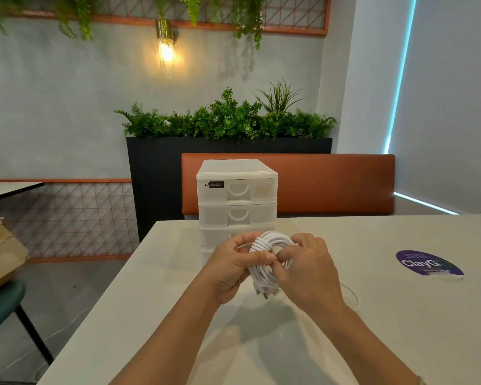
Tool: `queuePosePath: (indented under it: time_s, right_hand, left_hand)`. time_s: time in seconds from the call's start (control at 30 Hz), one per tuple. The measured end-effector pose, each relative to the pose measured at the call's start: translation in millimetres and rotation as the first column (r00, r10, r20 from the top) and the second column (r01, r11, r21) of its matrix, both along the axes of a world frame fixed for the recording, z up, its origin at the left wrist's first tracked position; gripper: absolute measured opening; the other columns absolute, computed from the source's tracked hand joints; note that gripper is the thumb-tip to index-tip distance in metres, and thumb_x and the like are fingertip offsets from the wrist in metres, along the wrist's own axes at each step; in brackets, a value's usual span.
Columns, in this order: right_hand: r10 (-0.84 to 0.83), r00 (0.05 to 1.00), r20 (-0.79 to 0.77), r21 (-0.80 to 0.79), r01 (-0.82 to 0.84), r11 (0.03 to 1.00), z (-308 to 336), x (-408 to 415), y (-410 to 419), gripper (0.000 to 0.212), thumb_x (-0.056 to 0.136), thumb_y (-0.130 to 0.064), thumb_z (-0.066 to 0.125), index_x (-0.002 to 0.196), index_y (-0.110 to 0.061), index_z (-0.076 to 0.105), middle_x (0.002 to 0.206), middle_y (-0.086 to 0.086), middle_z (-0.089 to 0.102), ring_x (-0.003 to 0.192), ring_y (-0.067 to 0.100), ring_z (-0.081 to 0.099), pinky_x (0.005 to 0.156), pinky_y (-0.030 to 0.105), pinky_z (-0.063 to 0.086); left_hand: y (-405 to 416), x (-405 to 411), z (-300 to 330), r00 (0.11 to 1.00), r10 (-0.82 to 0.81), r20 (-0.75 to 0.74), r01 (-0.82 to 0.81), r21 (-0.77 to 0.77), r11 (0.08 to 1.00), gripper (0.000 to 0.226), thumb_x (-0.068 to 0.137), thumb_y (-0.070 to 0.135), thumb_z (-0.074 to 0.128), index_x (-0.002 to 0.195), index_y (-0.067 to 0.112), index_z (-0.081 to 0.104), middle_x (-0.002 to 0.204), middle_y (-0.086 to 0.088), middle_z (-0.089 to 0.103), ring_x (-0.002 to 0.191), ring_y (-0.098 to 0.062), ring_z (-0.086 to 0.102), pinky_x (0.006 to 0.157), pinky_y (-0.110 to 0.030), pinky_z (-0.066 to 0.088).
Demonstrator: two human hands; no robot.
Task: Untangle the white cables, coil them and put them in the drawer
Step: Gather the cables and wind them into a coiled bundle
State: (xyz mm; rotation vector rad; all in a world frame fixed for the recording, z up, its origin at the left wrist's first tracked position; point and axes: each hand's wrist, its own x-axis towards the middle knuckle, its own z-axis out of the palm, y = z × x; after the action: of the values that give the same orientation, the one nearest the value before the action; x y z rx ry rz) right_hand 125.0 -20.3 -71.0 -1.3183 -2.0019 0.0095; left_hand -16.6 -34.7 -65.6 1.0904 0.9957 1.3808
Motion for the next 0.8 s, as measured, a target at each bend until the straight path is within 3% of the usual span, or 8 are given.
queuePosePath:
  time_s: [0.1, 0.17, 0.27, 0.33, 0.43, 0.6, 0.7, 0.8]
  right_hand:
    - [0.102, 0.991, -0.084, -0.188, -0.117, 0.975, 4, 5, 2, 0.020, 0.082, -0.034, 0.064, 0.064, -0.028, 0.056, 0.125, -0.004, 0.049, 0.115, 0.014, 0.042, 0.090, 0.023, 0.034]
    - [0.145, 0.972, -0.187, -0.314, -0.199, 0.928, 9, 11, 2, 0.024, 0.078, -0.027, 0.070, 0.059, -0.023, 0.055, 0.117, -0.003, 0.055, 0.107, 0.015, 0.050, 0.091, 0.027, 0.042]
    - [0.144, 0.932, -0.333, -0.439, -0.288, 0.851, 16, 21, 1, 0.020, 0.073, -0.017, 0.072, 0.057, -0.015, 0.060, 0.117, -0.007, 0.055, 0.107, 0.011, 0.051, 0.090, 0.029, 0.039]
    - [0.121, 0.927, -0.354, -0.486, -0.293, 0.823, 20, 28, 1, 0.021, 0.069, -0.015, 0.072, 0.054, -0.011, 0.058, 0.108, 0.006, 0.062, 0.093, 0.012, 0.052, 0.076, 0.027, 0.037]
    - [0.064, 0.912, -0.406, -0.545, -0.298, 0.783, 25, 38, -1, 0.013, 0.068, -0.014, 0.070, 0.059, -0.008, 0.061, 0.078, 0.015, 0.063, 0.073, 0.017, 0.049, 0.063, 0.028, 0.036]
    - [0.045, 0.862, -0.505, -0.555, -0.365, 0.748, 26, 52, 1, 0.027, 0.077, -0.004, 0.066, 0.053, -0.010, 0.055, 0.052, 0.007, 0.061, 0.061, 0.018, 0.062, 0.075, 0.030, 0.045]
    - [0.047, 0.880, -0.472, -0.596, -0.358, 0.719, 29, 54, 3, 0.023, 0.078, -0.010, 0.071, 0.062, -0.007, 0.056, 0.051, 0.007, 0.053, 0.047, 0.014, 0.056, 0.056, 0.022, 0.044]
    - [0.131, 0.905, -0.405, -0.613, -0.375, 0.696, 31, 54, 1, 0.016, 0.077, -0.015, 0.074, 0.070, -0.007, 0.062, 0.059, 0.005, 0.056, 0.054, 0.013, 0.051, 0.060, 0.025, 0.042]
  left_hand:
    - [0, 1, -1, 0.985, 0.077, -0.154, -0.060, 0.111, 0.992, 0.037, 0.072, -0.007, 0.072, 0.101, 0.015, 0.068, 0.091, -0.003, 0.073, 0.082, -0.015, 0.068, 0.070, -0.023, 0.054]
    - [-2, 2, -2, 0.953, 0.149, -0.264, -0.106, 0.172, 0.979, 0.038, 0.073, -0.003, 0.073, 0.104, 0.018, 0.070, 0.092, 0.003, 0.073, 0.082, -0.009, 0.068, 0.069, -0.018, 0.053]
    - [-1, 3, -5, 0.823, 0.292, -0.486, -0.172, 0.277, 0.945, 0.044, 0.076, 0.007, 0.074, 0.118, 0.020, 0.065, 0.110, 0.007, 0.068, 0.091, -0.003, 0.064, 0.078, -0.013, 0.051]
    - [1, 4, -7, 0.719, 0.376, -0.585, -0.212, 0.330, 0.920, 0.046, 0.079, 0.012, 0.072, 0.122, 0.022, 0.062, 0.117, 0.006, 0.064, 0.096, -0.002, 0.058, 0.084, -0.009, 0.045]
    - [3, 4, -9, 0.615, 0.430, -0.661, -0.228, 0.373, 0.899, 0.044, 0.083, 0.014, 0.069, 0.125, 0.022, 0.059, 0.124, 0.004, 0.062, 0.098, 0.000, 0.052, 0.085, -0.005, 0.036]
    - [5, 11, -13, 0.516, 0.454, -0.726, -0.177, 0.428, 0.886, 0.044, 0.088, 0.015, 0.062, 0.131, 0.022, 0.054, 0.122, -0.001, 0.063, 0.093, -0.004, 0.054, 0.079, -0.001, 0.032]
    - [6, 11, -15, 0.445, 0.456, -0.771, -0.141, 0.442, 0.886, 0.044, 0.090, 0.014, 0.057, 0.133, 0.021, 0.051, 0.119, -0.004, 0.063, 0.090, -0.008, 0.054, 0.074, 0.000, 0.028]
    - [8, 11, -17, 0.393, 0.458, -0.798, -0.109, 0.454, 0.884, 0.044, 0.091, 0.012, 0.055, 0.134, 0.020, 0.051, 0.122, -0.006, 0.061, 0.106, -0.015, 0.055, 0.078, 0.000, 0.024]
